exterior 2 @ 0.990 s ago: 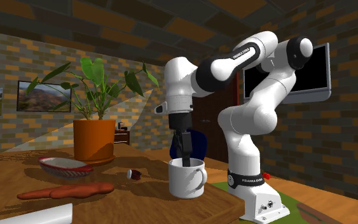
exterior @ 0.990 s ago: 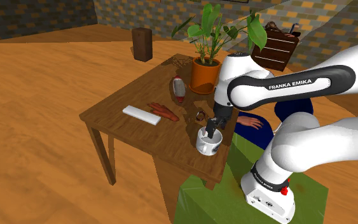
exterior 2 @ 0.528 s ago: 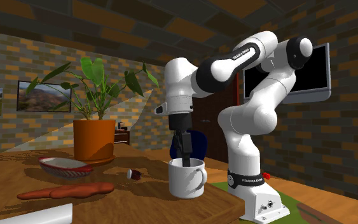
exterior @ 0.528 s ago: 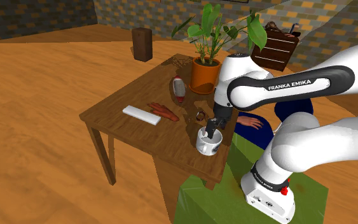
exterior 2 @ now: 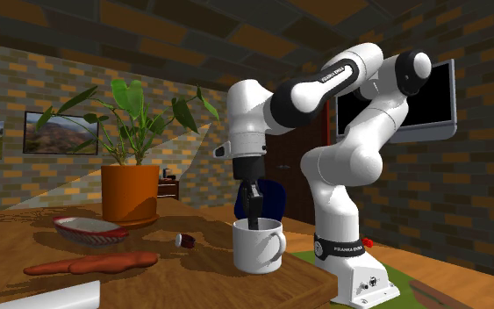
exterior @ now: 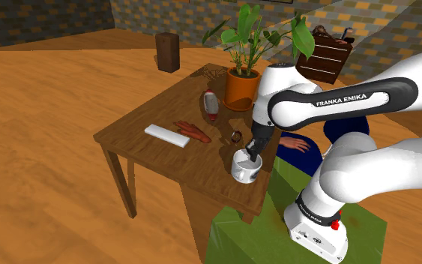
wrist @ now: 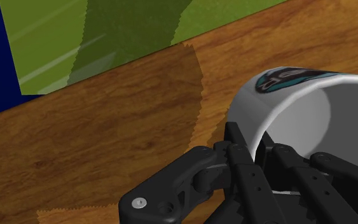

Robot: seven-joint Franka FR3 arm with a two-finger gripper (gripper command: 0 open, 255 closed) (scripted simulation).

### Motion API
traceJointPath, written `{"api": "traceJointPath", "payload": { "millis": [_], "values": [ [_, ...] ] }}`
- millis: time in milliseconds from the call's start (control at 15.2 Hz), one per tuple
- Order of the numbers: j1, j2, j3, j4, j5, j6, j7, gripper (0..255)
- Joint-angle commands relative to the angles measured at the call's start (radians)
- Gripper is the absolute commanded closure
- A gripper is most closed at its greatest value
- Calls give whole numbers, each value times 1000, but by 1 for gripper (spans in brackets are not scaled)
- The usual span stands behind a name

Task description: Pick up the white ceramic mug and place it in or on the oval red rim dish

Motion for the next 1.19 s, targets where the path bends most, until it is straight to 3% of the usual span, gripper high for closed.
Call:
{"api": "traceJointPath", "payload": {
  "millis": [0, 1122],
  "values": [
    [0, 0, 0, 0, 0, 0, 0, 255],
    [-10, -95, -12, 176, -21, -272, 15, 255]
  ]
}}
